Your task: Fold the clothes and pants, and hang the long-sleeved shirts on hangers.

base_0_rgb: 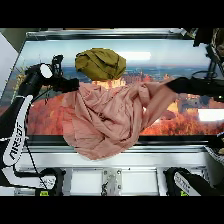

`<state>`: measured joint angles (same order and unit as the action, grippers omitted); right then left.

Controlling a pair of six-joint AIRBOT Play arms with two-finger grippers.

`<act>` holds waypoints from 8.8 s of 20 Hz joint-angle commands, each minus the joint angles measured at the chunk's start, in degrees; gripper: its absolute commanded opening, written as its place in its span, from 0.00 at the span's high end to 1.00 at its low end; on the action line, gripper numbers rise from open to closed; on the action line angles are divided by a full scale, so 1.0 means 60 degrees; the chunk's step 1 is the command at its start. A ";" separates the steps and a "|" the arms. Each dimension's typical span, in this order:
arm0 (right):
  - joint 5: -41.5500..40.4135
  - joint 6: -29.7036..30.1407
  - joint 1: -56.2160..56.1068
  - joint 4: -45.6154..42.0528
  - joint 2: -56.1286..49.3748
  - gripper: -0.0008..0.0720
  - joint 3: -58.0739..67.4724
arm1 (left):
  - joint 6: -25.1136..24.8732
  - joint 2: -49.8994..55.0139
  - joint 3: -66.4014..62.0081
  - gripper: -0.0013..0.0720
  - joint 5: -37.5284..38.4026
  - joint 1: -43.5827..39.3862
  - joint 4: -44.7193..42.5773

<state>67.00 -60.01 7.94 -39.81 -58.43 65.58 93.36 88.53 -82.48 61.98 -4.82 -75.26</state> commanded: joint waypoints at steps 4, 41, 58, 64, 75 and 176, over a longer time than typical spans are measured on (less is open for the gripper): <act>-0.2222 -0.1002 -0.6535 0.0466 -0.0029 0.97 0.0171 | 0.0040 -0.1384 -0.0951 0.13 0.0382 0.1035 0.0040; -0.3078 -0.1209 -0.4011 -0.1443 -0.5741 0.12 0.1140 | -0.0586 -0.3319 0.7559 0.97 -0.1013 -0.1432 0.3293; -0.1377 -0.1038 -0.2725 -0.4149 -0.1453 0.98 0.7100 | -0.0954 -0.4422 -0.2976 0.97 -0.0933 -0.0699 0.4466; -0.0568 -0.1625 -0.3078 -0.4346 0.0266 0.98 0.6896 | -0.1246 -0.2652 -0.6564 0.97 -0.0918 -0.1155 0.4459; -0.0688 -0.2871 -0.5235 -0.4845 0.0178 0.09 -0.0310 | -0.2284 -0.3016 0.2310 0.97 0.0153 0.0903 0.4459; -0.1632 -0.9901 -0.4969 -1.0903 -0.0729 0.78 -0.4226 | -0.0033 -0.6284 0.7118 0.97 -0.0208 -0.3501 0.0780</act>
<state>60.64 -119.44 -21.82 -106.59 -62.48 40.25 94.17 47.66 -39.72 61.30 -24.60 -70.67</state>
